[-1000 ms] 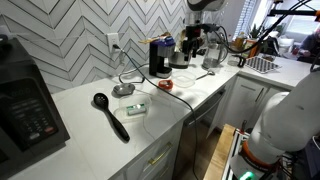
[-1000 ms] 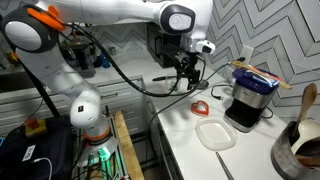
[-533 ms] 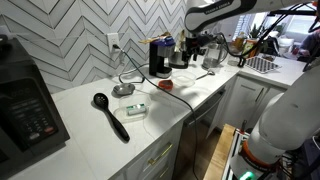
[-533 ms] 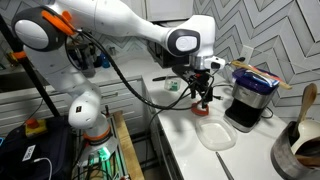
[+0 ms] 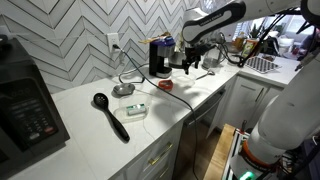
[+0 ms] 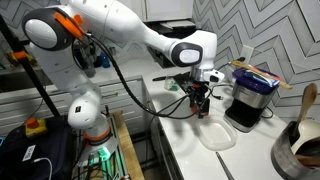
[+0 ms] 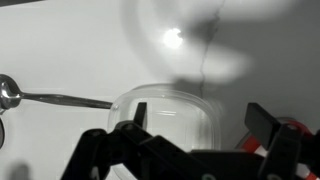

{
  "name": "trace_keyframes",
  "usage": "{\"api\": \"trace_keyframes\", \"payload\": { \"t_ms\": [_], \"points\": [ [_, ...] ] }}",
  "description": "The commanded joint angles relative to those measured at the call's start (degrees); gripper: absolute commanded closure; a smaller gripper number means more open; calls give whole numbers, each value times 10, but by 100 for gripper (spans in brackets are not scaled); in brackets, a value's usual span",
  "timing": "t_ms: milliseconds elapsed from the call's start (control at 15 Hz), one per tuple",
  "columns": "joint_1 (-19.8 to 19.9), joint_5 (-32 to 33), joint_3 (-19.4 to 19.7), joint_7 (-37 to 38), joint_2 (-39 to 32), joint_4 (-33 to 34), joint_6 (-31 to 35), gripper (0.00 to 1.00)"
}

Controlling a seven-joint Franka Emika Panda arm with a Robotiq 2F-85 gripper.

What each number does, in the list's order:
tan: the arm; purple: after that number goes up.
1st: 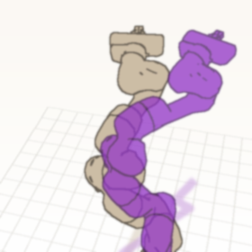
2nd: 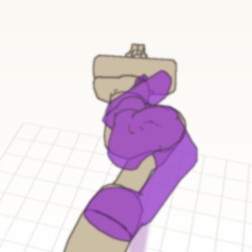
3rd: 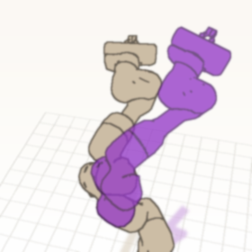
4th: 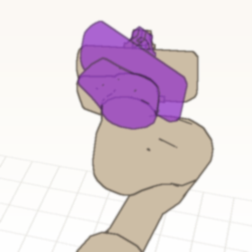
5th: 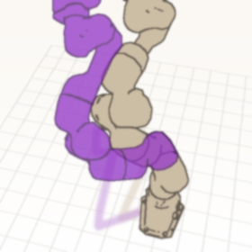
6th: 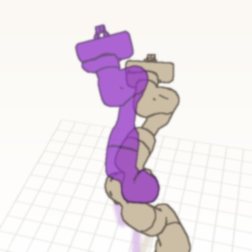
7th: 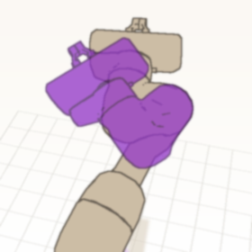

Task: Pick up the clear lunch box and move it to the left of the kitchen counter

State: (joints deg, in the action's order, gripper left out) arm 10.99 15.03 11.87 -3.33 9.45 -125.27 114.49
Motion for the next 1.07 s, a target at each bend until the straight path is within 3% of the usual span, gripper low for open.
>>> {"api": "trace_keyframes", "payload": {
  "t_ms": [0,600,667,733,1000],
  "points": [
    [1,-13,2,-17,-10,-12,45,0],
    [4,-21,7,-104,-80,-23,96,0],
    [5,-21,6,-109,-85,-23,96,23],
    [5,-23,5,-116,-90,-22,99,26],
    [3,-26,1,-150,-95,-22,102,58]
  ]
}}
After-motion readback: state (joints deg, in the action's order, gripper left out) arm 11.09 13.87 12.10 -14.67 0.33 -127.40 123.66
